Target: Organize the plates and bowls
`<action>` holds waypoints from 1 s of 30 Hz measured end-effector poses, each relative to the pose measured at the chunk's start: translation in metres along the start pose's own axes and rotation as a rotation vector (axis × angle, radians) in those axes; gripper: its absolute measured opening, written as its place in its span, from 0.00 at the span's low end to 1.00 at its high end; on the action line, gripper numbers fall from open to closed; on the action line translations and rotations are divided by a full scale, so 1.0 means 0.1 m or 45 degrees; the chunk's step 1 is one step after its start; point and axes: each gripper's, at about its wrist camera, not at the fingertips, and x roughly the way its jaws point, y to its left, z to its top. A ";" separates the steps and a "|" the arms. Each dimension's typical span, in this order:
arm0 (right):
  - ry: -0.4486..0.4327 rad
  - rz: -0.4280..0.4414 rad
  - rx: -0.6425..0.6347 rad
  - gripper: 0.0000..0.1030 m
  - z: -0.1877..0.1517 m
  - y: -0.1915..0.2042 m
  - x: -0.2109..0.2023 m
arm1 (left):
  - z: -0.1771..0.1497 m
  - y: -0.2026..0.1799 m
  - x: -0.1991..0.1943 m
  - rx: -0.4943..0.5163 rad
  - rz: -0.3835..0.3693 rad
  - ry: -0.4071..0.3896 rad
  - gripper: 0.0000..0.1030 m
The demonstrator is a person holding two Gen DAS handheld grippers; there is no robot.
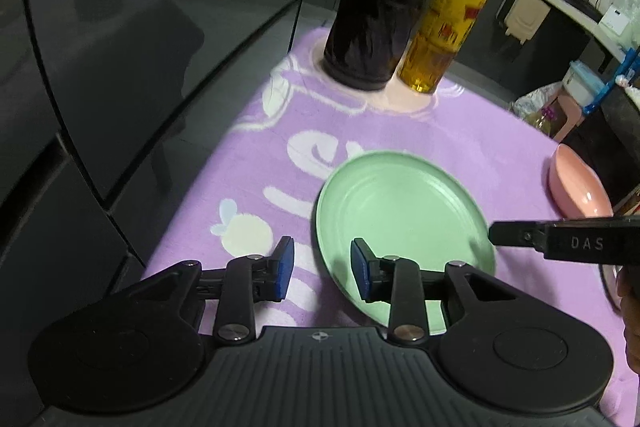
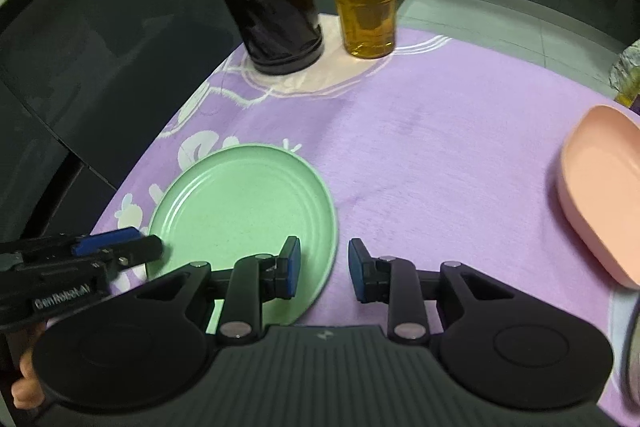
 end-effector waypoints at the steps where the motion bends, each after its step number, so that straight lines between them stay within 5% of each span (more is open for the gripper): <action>1: -0.013 -0.004 0.007 0.22 -0.02 -0.03 -0.05 | 0.01 0.00 -0.05 0.000 -0.005 -0.016 0.29; 12: -0.175 -0.008 0.146 0.22 -0.22 -0.28 -0.68 | 0.09 -0.37 -0.54 0.070 -0.117 -0.146 0.33; 30: -0.321 -0.021 0.394 0.25 -0.86 -0.87 -1.31 | 0.01 -1.33 -0.62 0.326 -0.200 -0.099 0.33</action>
